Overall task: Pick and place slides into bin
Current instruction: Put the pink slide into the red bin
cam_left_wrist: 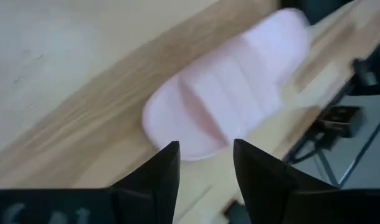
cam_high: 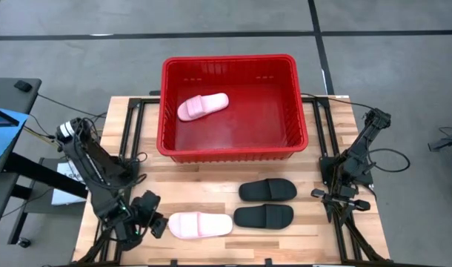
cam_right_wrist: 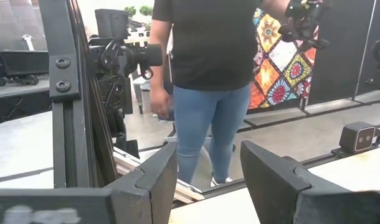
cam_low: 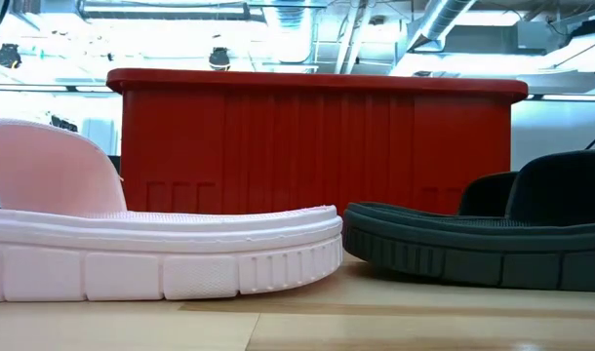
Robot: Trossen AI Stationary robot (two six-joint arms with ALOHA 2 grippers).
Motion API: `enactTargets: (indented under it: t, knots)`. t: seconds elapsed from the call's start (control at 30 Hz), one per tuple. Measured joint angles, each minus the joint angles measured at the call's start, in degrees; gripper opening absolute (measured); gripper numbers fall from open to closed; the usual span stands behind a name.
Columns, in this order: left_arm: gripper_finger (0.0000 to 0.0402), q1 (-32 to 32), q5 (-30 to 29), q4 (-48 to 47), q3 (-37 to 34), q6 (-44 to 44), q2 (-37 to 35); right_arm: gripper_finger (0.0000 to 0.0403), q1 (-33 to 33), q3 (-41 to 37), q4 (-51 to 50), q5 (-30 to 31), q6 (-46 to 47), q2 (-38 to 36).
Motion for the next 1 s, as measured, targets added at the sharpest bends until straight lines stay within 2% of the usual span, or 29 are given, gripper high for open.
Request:
enactTargets:
  t: [0.27, 0.53, 1.0]
  knots:
    - [0.014, 4.6, 8.4, 11.2, -3.4, 0.8, 4.0, 0.0166, 0.0, 0.0, 0.0, 0.0, 0.0, 0.0]
    - [0.014, 5.3, 16.0, 12.2, -3.4, 1.1, 9.8, 0.0166, 0.0, 0.0, 0.0, 0.0, 0.0, 0.0]
    - [0.014, 9.2, 15.7, 14.5, -3.4, 1.2, 11.3, 0.0166, 0.0, 0.0, 0.0, 0.0, 0.0, 0.0]
